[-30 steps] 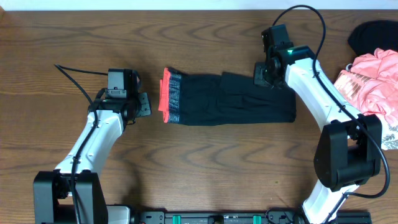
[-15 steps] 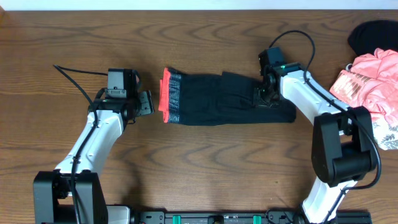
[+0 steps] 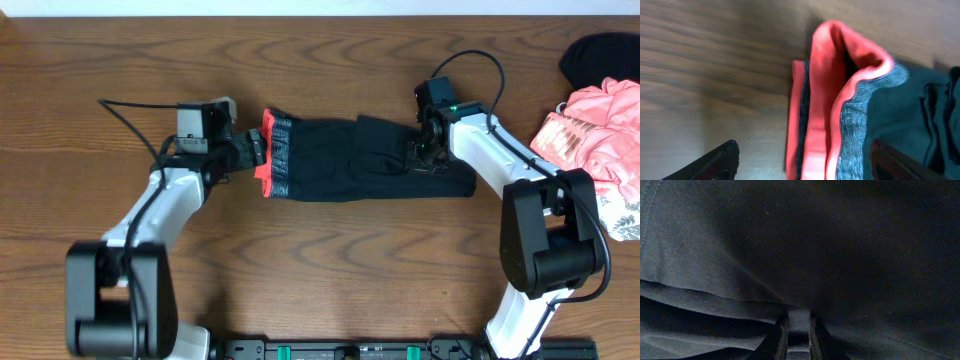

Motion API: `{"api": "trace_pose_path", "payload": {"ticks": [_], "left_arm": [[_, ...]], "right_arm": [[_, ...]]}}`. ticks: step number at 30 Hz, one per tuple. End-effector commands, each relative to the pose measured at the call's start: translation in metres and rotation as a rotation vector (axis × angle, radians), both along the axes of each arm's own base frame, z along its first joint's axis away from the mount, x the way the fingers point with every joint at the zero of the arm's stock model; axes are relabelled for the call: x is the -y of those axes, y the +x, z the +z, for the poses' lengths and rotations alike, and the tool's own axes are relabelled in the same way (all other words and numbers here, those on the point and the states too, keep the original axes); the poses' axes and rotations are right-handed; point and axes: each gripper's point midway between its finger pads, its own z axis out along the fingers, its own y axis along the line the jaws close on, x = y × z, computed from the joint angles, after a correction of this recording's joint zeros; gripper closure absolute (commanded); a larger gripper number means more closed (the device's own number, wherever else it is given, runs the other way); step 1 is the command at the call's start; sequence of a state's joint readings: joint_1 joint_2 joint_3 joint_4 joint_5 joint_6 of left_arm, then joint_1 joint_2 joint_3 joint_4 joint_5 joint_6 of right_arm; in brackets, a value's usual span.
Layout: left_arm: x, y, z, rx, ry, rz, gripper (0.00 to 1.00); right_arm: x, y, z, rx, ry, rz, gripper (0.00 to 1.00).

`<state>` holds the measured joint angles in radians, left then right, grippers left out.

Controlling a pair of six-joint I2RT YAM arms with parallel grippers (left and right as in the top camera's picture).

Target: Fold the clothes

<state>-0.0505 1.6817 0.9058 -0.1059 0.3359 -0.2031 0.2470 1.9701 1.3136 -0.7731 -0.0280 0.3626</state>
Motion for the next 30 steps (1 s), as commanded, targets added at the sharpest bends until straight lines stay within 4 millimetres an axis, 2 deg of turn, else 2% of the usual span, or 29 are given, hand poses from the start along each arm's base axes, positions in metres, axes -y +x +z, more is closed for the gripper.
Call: {"api": "trace_pose_path", "payload": {"ticks": [1, 5, 8, 12, 17, 21, 24, 30], "left_arm": [[0.014, -0.002, -0.022, -0.055, -0.064, -0.049, 0.16], [0.023, -0.005, -0.044, -0.100, -0.109, -0.076, 0.16], [0.033, -0.011, -0.053, -0.137, -0.168, -0.110, 0.16], [0.060, -0.024, -0.045, -0.166, -0.335, -0.205, 0.17], [0.078, -0.032, -0.030, -0.172, -0.463, -0.279, 0.18], [0.081, -0.034, -0.027, -0.175, -0.486, -0.292, 0.44], [0.081, -0.034, -0.027, -0.174, -0.486, -0.292, 0.51], [0.080, -0.034, -0.027, -0.174, -0.486, -0.290, 0.51]], "right_arm": [[-0.004, -0.003, -0.003, -0.012, 0.004, 0.011, 0.86], [-0.004, -0.004, -0.003, -0.015, 0.004, 0.011, 0.87], [-0.004, -0.004, -0.003, -0.014, 0.003, 0.011, 0.87], [-0.004, -0.004, -0.003, -0.014, 0.003, 0.011, 0.87], [-0.004, -0.003, -0.003, -0.013, 0.004, 0.011, 0.87], [-0.004, -0.004, -0.003, -0.017, 0.003, 0.011, 0.87], [-0.005, -0.005, -0.003, -0.018, 0.010, 0.012, 0.87], [-0.006, -0.005, -0.003, -0.018, 0.012, 0.013, 0.88]]}}
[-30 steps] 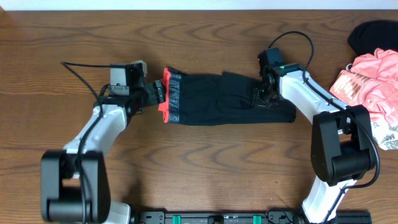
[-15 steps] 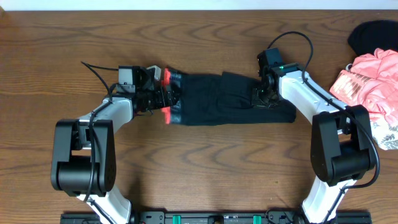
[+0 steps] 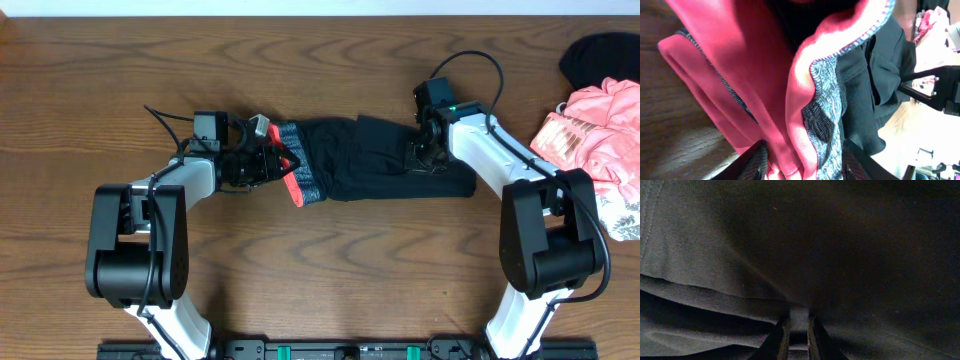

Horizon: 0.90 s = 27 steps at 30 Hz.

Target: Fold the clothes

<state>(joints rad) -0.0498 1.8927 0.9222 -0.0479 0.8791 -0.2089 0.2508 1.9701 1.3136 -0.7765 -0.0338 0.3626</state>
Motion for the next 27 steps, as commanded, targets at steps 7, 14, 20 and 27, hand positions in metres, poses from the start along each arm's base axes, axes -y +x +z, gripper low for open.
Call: {"api": "trace_pose_path", "payload": {"ticks": [7, 14, 20, 27], "left_arm": [[-0.001, -0.004, -0.002, -0.013, -0.023, -0.006, 0.39], [-0.037, 0.009, -0.003, -0.061, -0.034, 0.132, 0.14], [-0.048, 0.011, -0.003, -0.108, -0.055, 0.199, 0.11], [-0.043, 0.001, -0.008, -0.167, -0.054, 0.192, 0.11]], "right_arm": [[-0.004, -0.003, -0.003, -0.014, 0.013, 0.015, 0.88], [-0.015, 0.012, 0.016, 0.066, 0.019, 0.165, 0.89], [-0.046, 0.042, 0.075, 0.237, 0.048, 0.279, 0.87], [-0.119, 0.034, 0.098, 0.308, 0.151, 0.485, 0.87]]}}
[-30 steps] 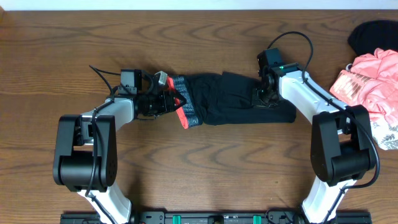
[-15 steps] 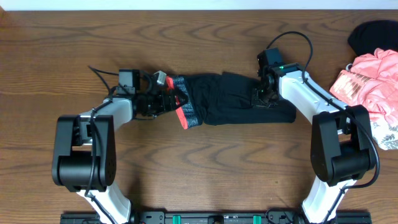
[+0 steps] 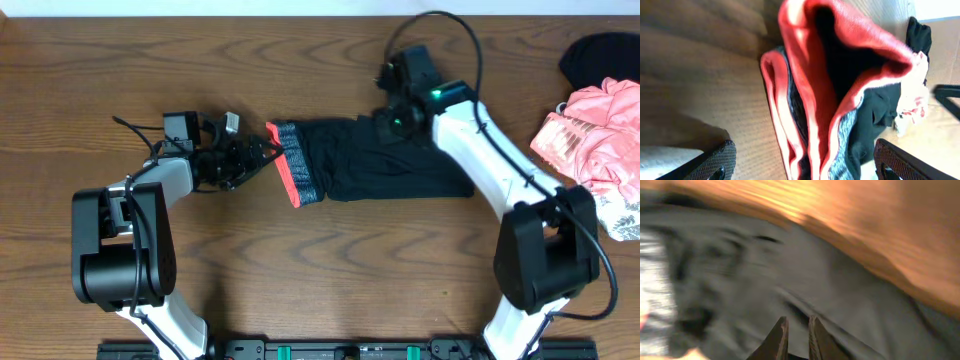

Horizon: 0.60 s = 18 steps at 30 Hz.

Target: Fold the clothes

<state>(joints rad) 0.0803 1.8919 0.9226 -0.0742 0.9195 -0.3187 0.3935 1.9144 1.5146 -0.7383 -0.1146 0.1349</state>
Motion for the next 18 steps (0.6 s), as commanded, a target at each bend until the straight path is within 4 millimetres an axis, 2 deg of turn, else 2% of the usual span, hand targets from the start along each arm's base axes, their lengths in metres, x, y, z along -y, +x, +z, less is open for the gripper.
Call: {"api": "trace_pose_path", "payload": {"ticks": [1, 8, 18], "left_arm": [[0.001, -0.012, -0.012, -0.079, 0.010, 0.011, 0.11], [0.003, -0.031, -0.020, -0.170, 0.004, 0.010, 0.11], [0.004, -0.033, -0.021, -0.156, 0.012, -0.011, 0.11]], "right_arm": [[-0.034, -0.013, 0.007, 0.017, 0.029, 0.122, 0.87], [-0.067, -0.024, -0.016, -0.046, 0.095, 0.164, 0.90], [-0.097, -0.048, -0.061, -0.212, 0.182, 0.211, 0.92]]}}
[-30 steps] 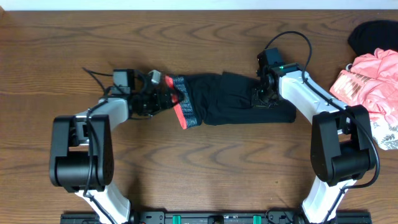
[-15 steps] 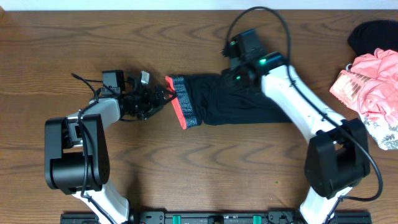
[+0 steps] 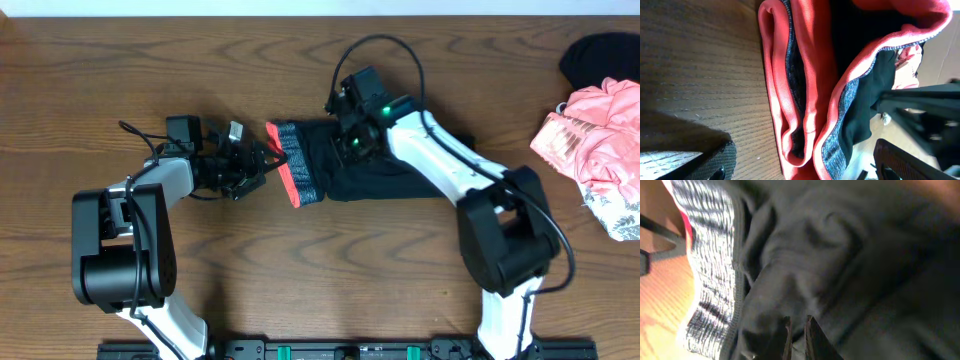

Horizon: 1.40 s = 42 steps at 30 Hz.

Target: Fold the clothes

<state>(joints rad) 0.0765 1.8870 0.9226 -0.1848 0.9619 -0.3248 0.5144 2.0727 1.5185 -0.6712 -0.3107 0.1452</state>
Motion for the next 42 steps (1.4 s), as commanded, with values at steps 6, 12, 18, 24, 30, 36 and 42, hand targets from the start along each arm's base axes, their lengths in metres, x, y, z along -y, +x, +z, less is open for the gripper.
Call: {"api": "trace_pose_path", "payload": {"ticks": [6, 12, 18, 24, 30, 36, 42], "left_arm": [[0.006, -0.013, -0.020, -0.035, 0.063, -0.026, 0.11], [0.017, -0.014, -0.021, -0.017, 0.083, -0.058, 0.11], [0.024, -0.017, -0.023, -0.017, 0.095, -0.079, 0.11], [0.024, -0.016, -0.024, -0.017, 0.104, -0.077, 0.11], [0.023, -0.016, -0.025, -0.017, 0.107, -0.076, 0.11], [0.023, -0.016, -0.024, -0.013, 0.107, -0.076, 0.11], [0.022, -0.018, -0.025, -0.029, 0.108, -0.074, 0.17]], "right_arm": [[-0.022, -0.017, -0.006, -0.073, 0.070, 0.040, 0.91], [-0.026, -0.021, -0.009, -0.093, 0.078, 0.045, 0.92], [-0.028, -0.026, -0.018, -0.117, 0.067, 0.047, 0.92], [-0.036, -0.033, -0.020, -0.118, 0.064, 0.068, 0.92], [-0.037, -0.035, -0.023, -0.124, 0.057, 0.073, 0.92], [-0.036, -0.036, -0.026, -0.130, 0.052, 0.072, 0.92], [-0.036, -0.037, -0.026, -0.135, 0.050, 0.072, 0.92]]}}
